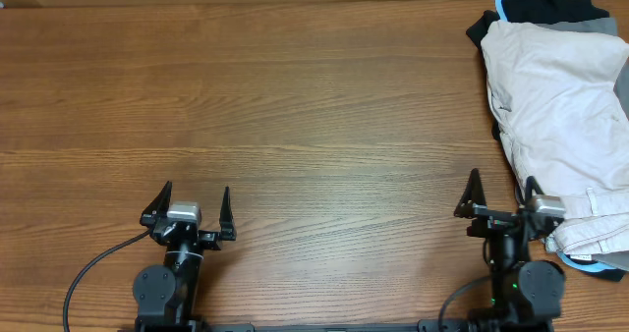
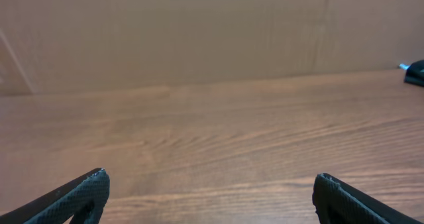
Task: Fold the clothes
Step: 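Reach the right gripper to the beige shorts on the clothes pile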
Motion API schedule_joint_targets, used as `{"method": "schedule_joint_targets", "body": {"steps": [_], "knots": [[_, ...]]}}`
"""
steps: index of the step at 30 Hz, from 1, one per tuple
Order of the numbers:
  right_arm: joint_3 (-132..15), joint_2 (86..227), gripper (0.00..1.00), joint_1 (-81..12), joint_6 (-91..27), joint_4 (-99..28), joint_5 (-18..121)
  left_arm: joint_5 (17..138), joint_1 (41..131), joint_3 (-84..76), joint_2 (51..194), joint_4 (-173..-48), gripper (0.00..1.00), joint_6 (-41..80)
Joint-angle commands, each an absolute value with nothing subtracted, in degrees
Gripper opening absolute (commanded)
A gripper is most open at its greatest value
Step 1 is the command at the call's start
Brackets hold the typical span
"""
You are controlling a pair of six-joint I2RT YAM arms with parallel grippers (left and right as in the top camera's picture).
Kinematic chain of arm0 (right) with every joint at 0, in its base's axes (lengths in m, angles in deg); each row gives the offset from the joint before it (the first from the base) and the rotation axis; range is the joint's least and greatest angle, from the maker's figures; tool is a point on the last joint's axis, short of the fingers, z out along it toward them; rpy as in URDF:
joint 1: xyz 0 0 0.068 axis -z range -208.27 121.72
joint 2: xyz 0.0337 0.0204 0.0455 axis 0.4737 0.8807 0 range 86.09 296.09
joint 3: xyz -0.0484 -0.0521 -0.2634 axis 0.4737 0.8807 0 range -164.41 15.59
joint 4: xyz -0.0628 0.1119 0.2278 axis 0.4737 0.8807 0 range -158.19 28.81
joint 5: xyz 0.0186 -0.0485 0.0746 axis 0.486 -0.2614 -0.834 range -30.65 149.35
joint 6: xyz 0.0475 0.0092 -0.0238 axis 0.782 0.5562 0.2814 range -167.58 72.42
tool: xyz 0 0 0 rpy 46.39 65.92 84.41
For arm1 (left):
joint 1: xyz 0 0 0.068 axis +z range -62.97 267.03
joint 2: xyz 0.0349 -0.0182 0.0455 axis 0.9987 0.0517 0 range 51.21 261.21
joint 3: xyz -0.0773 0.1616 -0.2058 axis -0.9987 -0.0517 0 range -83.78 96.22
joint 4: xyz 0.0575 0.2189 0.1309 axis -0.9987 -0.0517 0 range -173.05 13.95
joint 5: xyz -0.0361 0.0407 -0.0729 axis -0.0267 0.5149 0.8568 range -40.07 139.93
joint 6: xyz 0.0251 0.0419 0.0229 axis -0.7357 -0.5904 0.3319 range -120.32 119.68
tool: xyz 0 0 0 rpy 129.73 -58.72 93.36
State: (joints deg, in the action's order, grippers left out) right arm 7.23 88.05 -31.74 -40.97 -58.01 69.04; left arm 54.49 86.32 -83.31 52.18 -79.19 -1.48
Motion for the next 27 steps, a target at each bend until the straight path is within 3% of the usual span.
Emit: {"method": "schedule_joint_targets", "body": {"steps": [1, 13, 27], "knots": [[-2.46, 91.98, 1.00, -31.89, -43.83, -55.04, 69.24, 58.58, 86.65, -83.38, 52.33, -77.11, 1.00, -0.48], [-30.00, 116.83, 1.00, -31.89, -44.38, -45.01, 66.72, 59.63, 86.65, -68.25, 59.20, -86.49, 1.00, 2.08], [-63.46, 150.62, 1.00, -31.63, -44.42, -26.08, 63.53, 65.00, 86.63, -29.94, 102.93, -106.01, 1.00, 0.72]]}}
